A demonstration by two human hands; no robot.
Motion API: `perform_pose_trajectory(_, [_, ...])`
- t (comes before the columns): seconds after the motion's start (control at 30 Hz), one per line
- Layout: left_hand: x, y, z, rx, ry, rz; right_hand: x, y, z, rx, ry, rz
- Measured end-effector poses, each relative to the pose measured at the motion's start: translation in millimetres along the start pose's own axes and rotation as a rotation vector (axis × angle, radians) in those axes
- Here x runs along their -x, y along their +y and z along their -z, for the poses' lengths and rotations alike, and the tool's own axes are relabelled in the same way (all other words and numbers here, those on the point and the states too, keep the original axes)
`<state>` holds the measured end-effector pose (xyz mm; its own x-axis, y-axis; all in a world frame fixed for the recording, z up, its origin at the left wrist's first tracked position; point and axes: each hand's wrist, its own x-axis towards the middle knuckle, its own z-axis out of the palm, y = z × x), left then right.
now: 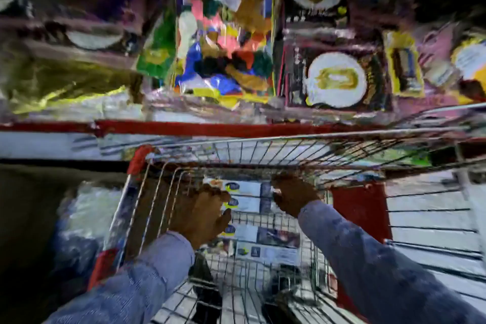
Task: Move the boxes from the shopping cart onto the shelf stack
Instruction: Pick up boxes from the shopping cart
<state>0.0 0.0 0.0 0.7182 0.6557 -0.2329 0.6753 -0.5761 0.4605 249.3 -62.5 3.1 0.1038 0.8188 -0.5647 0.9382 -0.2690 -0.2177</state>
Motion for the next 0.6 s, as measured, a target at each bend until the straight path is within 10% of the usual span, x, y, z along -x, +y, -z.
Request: perform_pose_trajectory(0.6, [-49.7, -28.1, -96.1, -0.239, -0.25, -0.133, -126.7, 33.7, -85.0, 0.135, -0.138, 0.312])
